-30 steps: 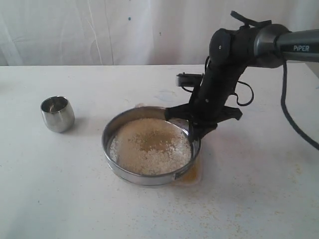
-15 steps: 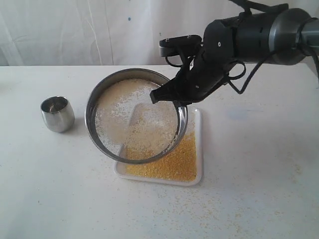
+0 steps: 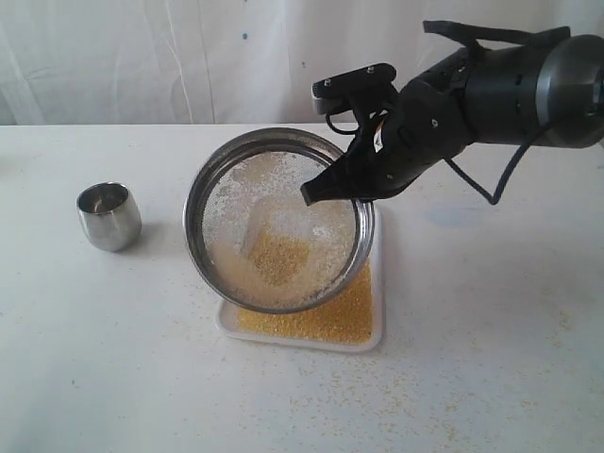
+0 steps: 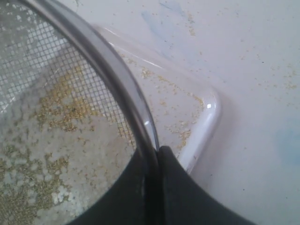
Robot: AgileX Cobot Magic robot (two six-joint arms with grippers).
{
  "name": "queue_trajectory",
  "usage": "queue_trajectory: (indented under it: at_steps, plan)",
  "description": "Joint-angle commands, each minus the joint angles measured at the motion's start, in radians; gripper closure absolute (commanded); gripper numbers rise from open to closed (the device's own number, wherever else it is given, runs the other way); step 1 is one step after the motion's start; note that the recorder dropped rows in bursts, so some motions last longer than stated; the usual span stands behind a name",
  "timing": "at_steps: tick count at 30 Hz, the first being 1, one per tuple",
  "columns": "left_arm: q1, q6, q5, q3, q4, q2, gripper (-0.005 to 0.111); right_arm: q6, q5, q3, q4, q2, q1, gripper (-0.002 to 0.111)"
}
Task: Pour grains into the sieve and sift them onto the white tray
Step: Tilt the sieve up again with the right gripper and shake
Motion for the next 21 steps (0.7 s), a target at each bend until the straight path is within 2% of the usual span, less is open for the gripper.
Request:
queue_trajectory:
  at_steps: [1, 15, 18, 21]
  plan:
    - [-0.003, -0.002, 0.003, 0.004, -0.010, -0.004, 0.107, 0.021, -0.054, 0.003, -0.005, -0.018, 0.002, 0.108]
    - [-0.003, -0.002, 0.003, 0.004, -0.010, -0.004, 0.107, 0.069, -0.062, 0.003, -0.005, -0.018, -0.008, 0.108]
    - [-0.003, -0.002, 0.003, 0.004, -0.010, -0.004, 0.107, 0.151, -0.058, 0.003, 0.001, -0.014, -0.058, 0.108]
    - [-0.003, -0.002, 0.003, 0.004, -0.010, -0.004, 0.107, 0.151, -0.014, -0.006, 0.051, 0.002, -0.136, 0.108]
